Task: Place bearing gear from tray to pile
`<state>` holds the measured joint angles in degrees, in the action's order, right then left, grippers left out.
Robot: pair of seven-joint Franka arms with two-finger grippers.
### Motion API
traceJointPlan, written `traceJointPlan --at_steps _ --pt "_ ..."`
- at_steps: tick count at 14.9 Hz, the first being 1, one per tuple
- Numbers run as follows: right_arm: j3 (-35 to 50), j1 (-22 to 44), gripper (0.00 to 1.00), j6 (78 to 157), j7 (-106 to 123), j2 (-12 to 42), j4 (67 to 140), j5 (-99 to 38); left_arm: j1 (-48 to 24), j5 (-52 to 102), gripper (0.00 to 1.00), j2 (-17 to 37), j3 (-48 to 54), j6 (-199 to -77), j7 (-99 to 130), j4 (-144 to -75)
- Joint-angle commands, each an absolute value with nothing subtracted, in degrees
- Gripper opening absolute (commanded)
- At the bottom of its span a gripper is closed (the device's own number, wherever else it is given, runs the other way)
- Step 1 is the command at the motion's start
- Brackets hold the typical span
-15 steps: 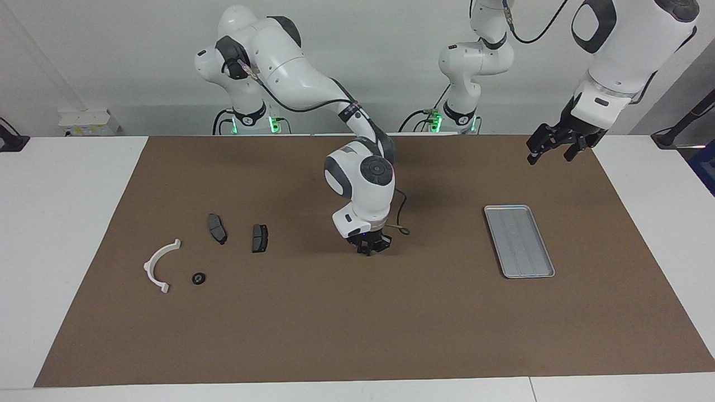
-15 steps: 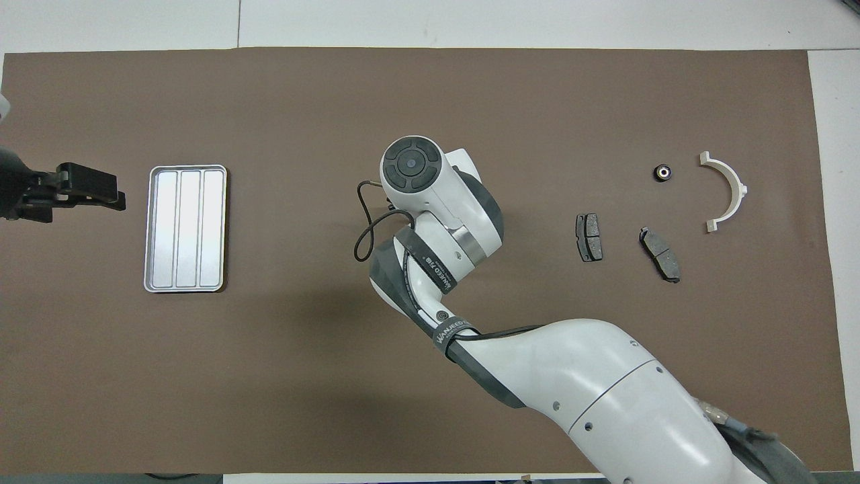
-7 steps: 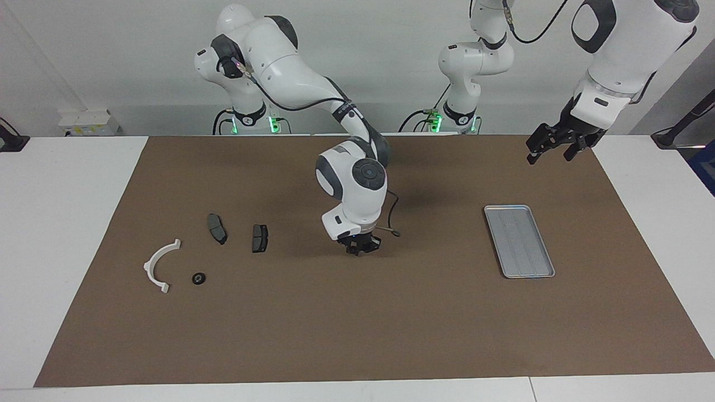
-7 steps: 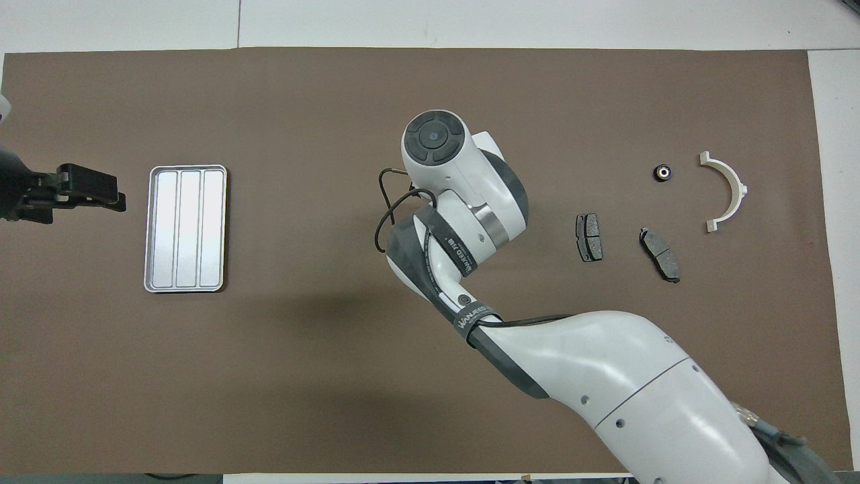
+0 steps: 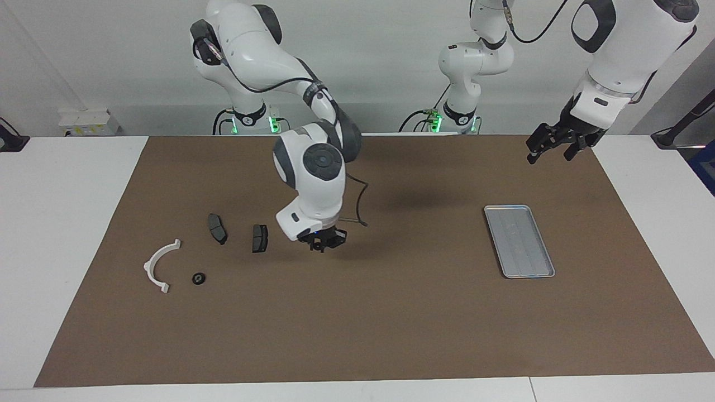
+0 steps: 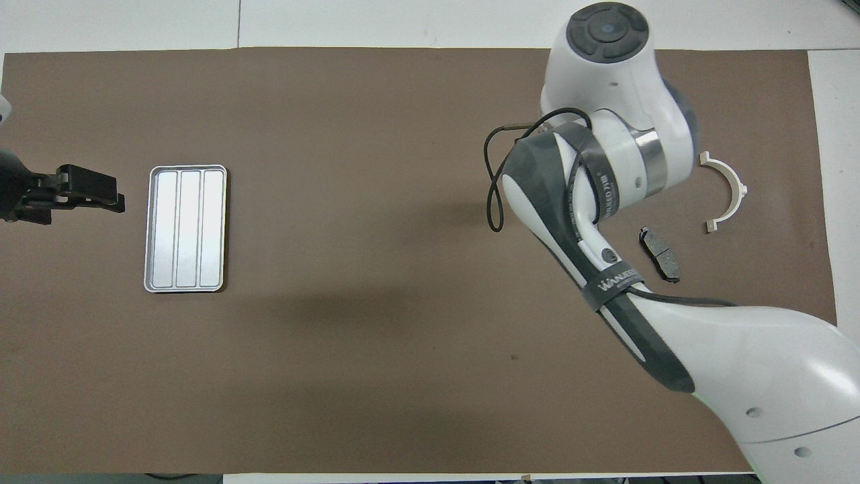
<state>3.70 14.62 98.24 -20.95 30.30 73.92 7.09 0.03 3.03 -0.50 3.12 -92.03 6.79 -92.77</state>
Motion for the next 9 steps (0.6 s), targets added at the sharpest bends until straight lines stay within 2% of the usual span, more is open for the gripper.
traceJointPlan --at_steps 1,3,6,9 --pt "4.7 9.9 0.00 97.9 -10.8 29.1 75.7 7.3 -0.9 1.7 1.00 -1.3 2.6 -90.9 6.7 -92.9" --pt "4.7 5.7 0.00 100.6 -4.4 28.9 77.9 7.3 -0.9 0.5 1.00 -1.2 2.6 -90.9 6.6 -92.9" --pt "4.7 1.5 0.00 110.4 3.2 26.1 86.6 7.2 -0.9 -0.9 1.00 -1.1 2.6 -90.6 6.5 -92.7" --pt "4.7 0.0 0.00 118.3 4.9 25.1 92.8 7.1 -0.9 -1.7 1.00 -1.1 2.6 -90.4 6.5 -92.7"
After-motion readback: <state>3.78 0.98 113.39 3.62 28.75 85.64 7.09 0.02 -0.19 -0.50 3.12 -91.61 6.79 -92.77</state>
